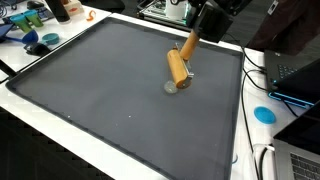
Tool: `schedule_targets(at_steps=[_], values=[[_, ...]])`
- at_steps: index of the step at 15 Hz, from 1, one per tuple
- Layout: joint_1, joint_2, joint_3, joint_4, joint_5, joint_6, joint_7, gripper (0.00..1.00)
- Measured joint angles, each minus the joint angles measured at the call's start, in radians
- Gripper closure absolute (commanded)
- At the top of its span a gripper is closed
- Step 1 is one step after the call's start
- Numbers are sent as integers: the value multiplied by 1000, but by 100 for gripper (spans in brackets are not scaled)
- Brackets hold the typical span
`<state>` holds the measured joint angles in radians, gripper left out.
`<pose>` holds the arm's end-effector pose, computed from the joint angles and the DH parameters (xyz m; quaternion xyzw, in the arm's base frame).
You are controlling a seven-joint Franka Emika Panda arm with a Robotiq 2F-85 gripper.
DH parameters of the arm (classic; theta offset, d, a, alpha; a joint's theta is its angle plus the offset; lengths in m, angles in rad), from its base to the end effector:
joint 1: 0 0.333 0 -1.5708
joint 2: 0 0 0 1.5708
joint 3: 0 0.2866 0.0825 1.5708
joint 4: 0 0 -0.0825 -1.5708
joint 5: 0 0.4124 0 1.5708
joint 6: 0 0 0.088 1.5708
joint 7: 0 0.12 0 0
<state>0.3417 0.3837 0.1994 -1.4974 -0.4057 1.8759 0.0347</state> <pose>0.6174 0.3124 0.4088 0.9416 0.2987 0.0461 0.1488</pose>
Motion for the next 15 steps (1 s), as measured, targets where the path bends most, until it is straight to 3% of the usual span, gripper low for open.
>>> schedule_targets(at_steps=[15], values=[[-222, -64, -58, -8, 323, -3, -188, 77]])
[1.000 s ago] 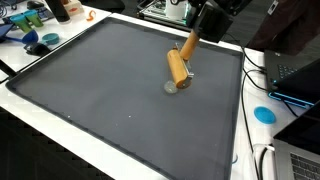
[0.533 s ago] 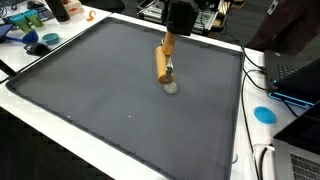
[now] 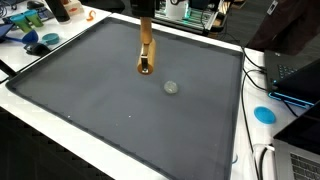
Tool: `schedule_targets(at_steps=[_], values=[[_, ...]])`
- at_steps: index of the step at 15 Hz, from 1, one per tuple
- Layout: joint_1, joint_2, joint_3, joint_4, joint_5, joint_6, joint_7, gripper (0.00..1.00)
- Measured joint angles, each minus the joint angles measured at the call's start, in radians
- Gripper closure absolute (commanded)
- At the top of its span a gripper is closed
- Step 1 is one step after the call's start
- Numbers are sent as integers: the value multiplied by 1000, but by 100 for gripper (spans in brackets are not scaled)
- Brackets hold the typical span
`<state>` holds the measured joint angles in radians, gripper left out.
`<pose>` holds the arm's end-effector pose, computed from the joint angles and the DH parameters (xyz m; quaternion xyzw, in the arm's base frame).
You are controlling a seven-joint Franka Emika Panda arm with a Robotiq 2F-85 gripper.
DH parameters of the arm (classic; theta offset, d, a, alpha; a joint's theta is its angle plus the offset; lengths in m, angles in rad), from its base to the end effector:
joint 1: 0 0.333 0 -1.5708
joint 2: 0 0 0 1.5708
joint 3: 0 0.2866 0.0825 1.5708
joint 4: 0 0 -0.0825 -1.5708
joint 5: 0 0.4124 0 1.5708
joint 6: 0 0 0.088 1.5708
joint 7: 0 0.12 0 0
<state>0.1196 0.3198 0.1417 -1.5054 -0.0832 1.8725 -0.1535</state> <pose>0.6628 0.1596 0.4414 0.9766 0.2129 0.0262 0.0165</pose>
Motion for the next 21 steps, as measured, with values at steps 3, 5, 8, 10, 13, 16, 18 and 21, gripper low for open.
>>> schedule_targets(at_steps=[3, 5, 8, 10, 13, 16, 18, 21], values=[[-38, -18, -10, -17, 65, 0, -37, 77], [-62, -30, -19, -32, 106, 0, -63, 77], [-94, -47, -31, -61, 163, 0, -97, 77], [-112, -58, -41, -83, 199, 0, -118, 77], [-136, -71, -54, -117, 249, 0, -148, 77], [-159, -81, -68, -153, 303, 0, -184, 77], [-173, -88, -77, -177, 332, 0, -207, 77], [-191, -97, -91, -210, 371, 0, -242, 77]])
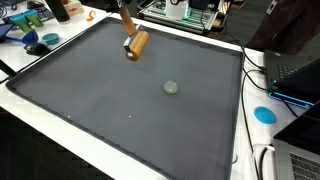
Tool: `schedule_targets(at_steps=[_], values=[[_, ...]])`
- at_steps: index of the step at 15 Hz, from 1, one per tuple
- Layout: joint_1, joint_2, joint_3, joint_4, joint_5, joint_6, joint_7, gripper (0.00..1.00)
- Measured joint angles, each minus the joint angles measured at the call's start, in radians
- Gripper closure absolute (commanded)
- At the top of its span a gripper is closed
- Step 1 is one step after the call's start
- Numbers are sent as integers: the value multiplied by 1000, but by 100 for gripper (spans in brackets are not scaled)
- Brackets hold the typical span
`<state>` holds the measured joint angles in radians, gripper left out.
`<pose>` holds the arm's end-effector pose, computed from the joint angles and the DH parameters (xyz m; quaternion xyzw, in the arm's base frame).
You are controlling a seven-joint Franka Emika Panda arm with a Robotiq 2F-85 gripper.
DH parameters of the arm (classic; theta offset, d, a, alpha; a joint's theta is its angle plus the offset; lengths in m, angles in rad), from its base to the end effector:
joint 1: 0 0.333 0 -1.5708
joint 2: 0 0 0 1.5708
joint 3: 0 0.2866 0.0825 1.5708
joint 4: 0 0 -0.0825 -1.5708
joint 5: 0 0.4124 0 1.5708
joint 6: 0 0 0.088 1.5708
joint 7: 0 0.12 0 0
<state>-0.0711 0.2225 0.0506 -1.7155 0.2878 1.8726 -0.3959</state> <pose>0.6399 0.0104 0.4016 -0.9798 -0.1378 0.0025 0.1447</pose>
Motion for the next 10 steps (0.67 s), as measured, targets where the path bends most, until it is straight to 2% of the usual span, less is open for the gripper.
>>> schedule_targets(at_steps=[10], values=[[-32, -29, -30, -101, 90, 2, -103, 77]])
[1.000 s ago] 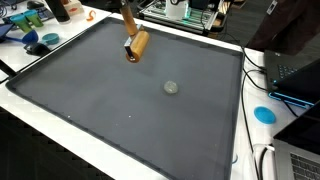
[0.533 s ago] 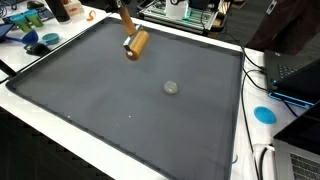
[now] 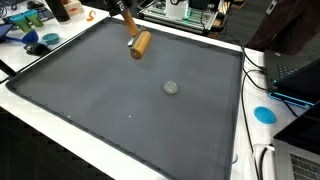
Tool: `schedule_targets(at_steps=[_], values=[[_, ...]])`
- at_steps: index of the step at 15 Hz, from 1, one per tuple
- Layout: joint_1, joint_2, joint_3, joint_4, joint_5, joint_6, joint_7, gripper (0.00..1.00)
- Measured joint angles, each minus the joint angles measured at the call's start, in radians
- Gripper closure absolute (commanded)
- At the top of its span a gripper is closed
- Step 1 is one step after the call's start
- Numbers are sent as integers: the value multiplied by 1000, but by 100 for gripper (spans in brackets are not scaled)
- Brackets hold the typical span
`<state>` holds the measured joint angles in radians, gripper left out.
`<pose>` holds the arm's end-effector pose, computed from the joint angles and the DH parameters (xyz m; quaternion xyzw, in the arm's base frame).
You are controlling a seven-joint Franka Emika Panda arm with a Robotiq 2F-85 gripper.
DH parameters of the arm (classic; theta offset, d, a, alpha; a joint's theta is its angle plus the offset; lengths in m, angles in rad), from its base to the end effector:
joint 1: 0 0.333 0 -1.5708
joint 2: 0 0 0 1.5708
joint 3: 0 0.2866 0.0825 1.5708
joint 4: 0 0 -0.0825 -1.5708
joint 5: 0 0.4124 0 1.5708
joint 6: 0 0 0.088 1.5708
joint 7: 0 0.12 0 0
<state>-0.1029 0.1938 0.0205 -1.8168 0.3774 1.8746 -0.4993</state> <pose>0.6185 -0.0189 0.3724 -0.9725 -0.1360 0.0133 0.1885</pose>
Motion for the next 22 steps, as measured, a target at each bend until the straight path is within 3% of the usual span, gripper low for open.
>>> schedule_targets(at_steps=[22], values=[[5, -20, -6, -80, 24, 6, -55, 77]])
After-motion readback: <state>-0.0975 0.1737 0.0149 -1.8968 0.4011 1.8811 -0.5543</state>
